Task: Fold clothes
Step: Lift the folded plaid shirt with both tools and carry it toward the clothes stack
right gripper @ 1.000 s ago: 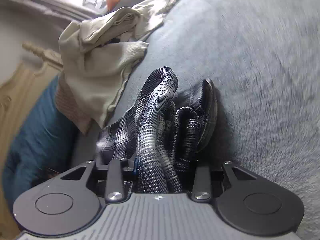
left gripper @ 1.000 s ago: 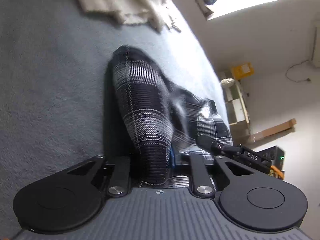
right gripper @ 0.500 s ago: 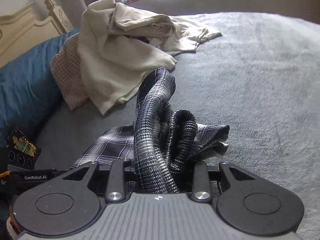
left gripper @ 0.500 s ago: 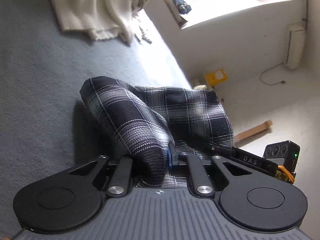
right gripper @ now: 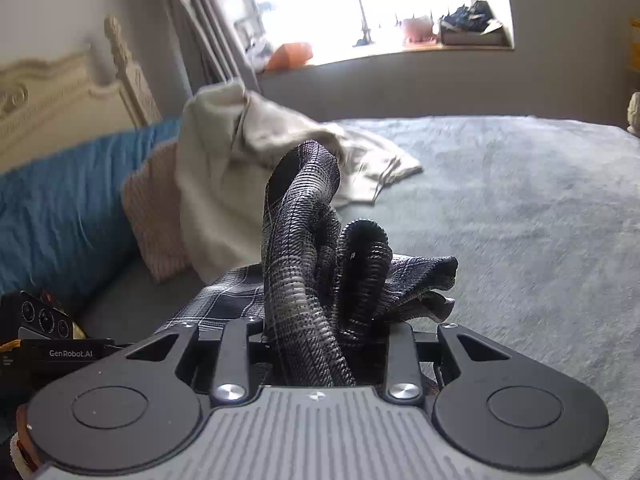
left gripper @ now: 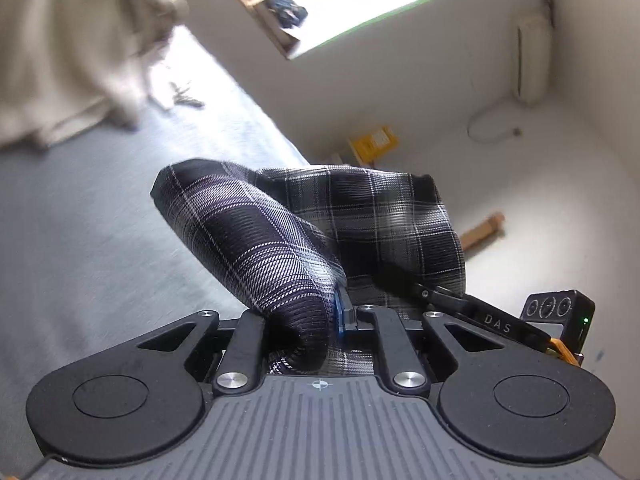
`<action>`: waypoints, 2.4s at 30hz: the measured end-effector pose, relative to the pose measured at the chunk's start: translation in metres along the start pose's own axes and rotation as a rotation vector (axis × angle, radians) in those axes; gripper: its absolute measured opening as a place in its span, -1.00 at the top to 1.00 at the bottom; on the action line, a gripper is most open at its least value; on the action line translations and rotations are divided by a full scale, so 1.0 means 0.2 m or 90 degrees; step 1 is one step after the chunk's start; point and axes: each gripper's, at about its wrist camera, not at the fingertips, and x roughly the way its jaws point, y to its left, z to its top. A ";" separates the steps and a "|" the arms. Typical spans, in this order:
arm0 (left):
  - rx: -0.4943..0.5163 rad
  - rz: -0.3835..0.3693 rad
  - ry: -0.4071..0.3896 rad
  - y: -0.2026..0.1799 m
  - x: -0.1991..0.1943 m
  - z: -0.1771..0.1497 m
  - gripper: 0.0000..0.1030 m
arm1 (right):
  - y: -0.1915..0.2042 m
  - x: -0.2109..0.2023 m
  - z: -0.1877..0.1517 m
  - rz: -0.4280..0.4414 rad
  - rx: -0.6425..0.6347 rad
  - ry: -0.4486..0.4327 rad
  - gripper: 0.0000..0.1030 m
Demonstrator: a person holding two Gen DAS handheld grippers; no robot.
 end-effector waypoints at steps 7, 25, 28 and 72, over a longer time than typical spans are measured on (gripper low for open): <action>0.142 0.048 0.095 -0.66 0.43 0.27 0.77 | -0.45 -0.29 0.18 0.045 0.080 -0.115 0.37; 0.039 -0.089 0.280 -1.77 2.51 -0.39 0.77 | -2.32 -1.53 0.39 -0.215 0.221 -0.097 0.37; 0.025 -0.091 0.285 -1.80 2.72 -0.47 0.77 | -2.61 -1.61 0.37 -0.228 0.244 -0.090 0.37; -0.181 -0.056 0.598 -1.15 3.49 -0.28 0.26 | -2.22 -0.73 -0.02 -0.562 0.223 -0.002 -0.74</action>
